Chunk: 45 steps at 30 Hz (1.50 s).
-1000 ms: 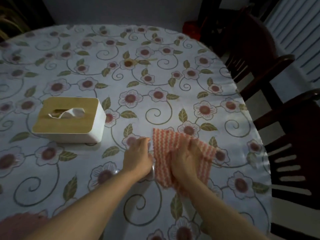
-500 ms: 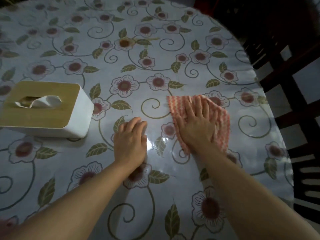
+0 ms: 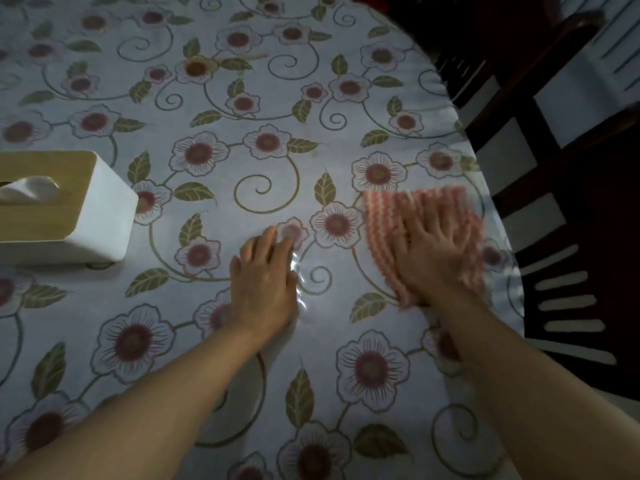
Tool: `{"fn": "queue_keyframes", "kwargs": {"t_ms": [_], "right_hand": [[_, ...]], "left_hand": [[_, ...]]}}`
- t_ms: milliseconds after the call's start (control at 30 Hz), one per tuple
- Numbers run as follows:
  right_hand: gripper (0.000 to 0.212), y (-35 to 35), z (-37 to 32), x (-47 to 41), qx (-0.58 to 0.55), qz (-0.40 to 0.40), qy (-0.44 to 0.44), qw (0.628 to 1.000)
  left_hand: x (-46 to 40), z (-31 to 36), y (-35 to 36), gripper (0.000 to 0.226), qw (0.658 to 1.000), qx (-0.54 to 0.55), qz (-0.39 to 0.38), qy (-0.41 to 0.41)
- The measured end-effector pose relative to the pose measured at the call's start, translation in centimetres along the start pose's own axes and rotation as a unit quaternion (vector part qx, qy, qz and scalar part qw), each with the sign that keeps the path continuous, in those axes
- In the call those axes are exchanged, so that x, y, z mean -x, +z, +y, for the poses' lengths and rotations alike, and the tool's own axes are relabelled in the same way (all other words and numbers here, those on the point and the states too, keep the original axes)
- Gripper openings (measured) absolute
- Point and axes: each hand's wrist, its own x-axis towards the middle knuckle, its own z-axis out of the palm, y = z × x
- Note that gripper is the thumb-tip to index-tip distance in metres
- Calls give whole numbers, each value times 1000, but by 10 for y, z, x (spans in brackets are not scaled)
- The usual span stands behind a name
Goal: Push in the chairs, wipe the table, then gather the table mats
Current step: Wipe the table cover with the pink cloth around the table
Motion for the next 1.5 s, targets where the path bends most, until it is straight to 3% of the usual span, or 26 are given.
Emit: {"fn": "queue_keyframes", "kwargs": {"t_ms": [67, 100, 233, 267, 333, 400, 467, 567, 633, 733, 800, 867, 933, 1033, 1100, 1167, 1200, 1267, 1333, 1400, 1467, 1500], "right_hand": [[63, -3, -7, 7, -23, 10, 47, 999], [64, 1, -19, 25, -25, -1, 22, 999], [59, 5, -52, 140, -43, -62, -256, 964], [59, 3, -43, 150, -40, -67, -289, 954], [62, -4, -10, 153, -39, -57, -221, 973], [73, -9, 24, 138, -61, -36, -42, 997], [78, -12, 42, 130, -79, -34, 75, 993], [69, -7, 12, 157, -59, -41, 116, 991], [65, -7, -26, 199, -41, -27, 71, 996], [61, -9, -84, 279, -26, -16, -67, 997], [57, -4, -112, 332, -33, -54, -162, 985], [58, -3, -118, 364, -43, -112, -258, 959], [60, -7, -102, 359, -30, -102, -293, 950], [73, -7, -66, 318, 11, -49, -120, 991], [70, 0, -57, 296, 19, -13, 2, 1000], [72, 6, -84, 295, 7, -16, 59, 998], [71, 7, -107, 303, -2, -25, 35, 999], [64, 7, -163, 331, -42, -62, -117, 990], [60, 13, -200, 359, -64, -113, -294, 947], [61, 21, -210, 353, -54, -138, -415, 898], [64, 22, -199, 316, -27, -119, -452, 884], [64, 21, -192, 288, -16, -107, -430, 896]], "left_hand": [[3, 1, 4, 56, 1000, -9, 0, 10], [6, 1, 5, 57, 1000, -9, -3, 14], [18, 3, 1, 46, 999, -25, -16, 30], [21, 3, 0, 45, 999, -30, -21, 33], [33, 7, 1, 47, 998, -35, -35, 47], [47, 8, 2, 50, 997, -35, -41, 51], [65, 5, 5, 49, 996, -34, -39, 67], [94, -4, 3, 48, 994, -37, -38, 97], [115, -13, 0, 48, 993, -38, -42, 108], [148, -31, -2, 42, 992, -30, -38, 113], [168, -44, -3, 40, 992, -22, -29, 122], [185, -56, -5, 42, 990, -20, -34, 135], [196, -68, -10, 45, 989, -22, -50, 137], [209, -92, -18, 48, 991, -26, -53, 118], [214, -106, -23, 48, 993, -35, -52, 95], [216, -120, -29, 49, 996, -38, -50, 56], [216, -125, -31, 50, 997, -42, -49, 43], [217, -134, -37, 49, 997, -47, -46, 34], [216, -138, -39, 43, 998, -30, -33, 39], [210, -142, -42, 34, 998, -17, -13, 57], [196, -146, -45, 29, 997, -16, 4, 75], [187, -149, -47, 30, 997, -11, 9, 73]]}}
